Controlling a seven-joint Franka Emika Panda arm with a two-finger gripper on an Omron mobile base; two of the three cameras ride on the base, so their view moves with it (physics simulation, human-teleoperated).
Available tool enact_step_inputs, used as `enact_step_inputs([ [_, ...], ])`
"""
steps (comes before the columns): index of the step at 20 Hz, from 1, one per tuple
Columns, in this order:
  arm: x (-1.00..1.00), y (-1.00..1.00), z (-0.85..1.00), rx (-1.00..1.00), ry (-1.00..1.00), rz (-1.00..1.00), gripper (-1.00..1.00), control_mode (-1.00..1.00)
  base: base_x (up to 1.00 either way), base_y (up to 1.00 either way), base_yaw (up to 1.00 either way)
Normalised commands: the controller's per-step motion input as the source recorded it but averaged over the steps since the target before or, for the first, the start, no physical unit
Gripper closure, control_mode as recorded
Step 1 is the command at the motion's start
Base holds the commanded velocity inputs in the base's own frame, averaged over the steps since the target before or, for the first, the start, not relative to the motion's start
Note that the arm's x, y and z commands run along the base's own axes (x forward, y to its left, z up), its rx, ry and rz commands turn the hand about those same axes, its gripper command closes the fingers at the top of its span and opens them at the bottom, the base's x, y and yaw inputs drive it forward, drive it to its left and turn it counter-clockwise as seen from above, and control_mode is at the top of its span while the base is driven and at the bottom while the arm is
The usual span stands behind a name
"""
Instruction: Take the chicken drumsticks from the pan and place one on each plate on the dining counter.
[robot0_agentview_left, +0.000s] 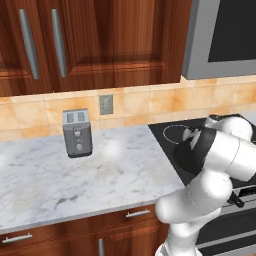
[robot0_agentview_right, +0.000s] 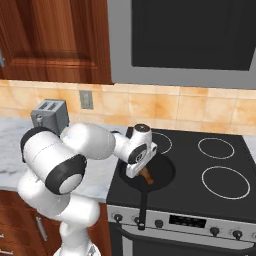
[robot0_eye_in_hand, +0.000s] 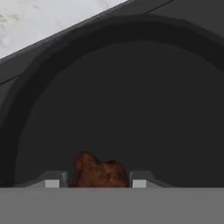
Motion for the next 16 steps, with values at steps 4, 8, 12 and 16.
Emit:
enact_step_inputs([
  [4, -0.94, 0.01, 1.00, 0.01, -0.19, 0.00, 1.00, -1.00, 0.00, 0.00, 0.00],
  [8, -1.00, 0.21, 1.00, -0.01, -0.15, 0.00, 1.00, -1.00, 0.00, 0.00, 0.00],
  [12, -1.00, 0.56, 1.00, -0.05, -0.12, 0.00, 1.00, -1.00, 0.00, 0.00, 0.00],
  [16, -0.98, 1.00, 0.98, -0.14, -0.14, 0.00, 1.00, -1.00, 0.00, 0.00, 0.00],
])
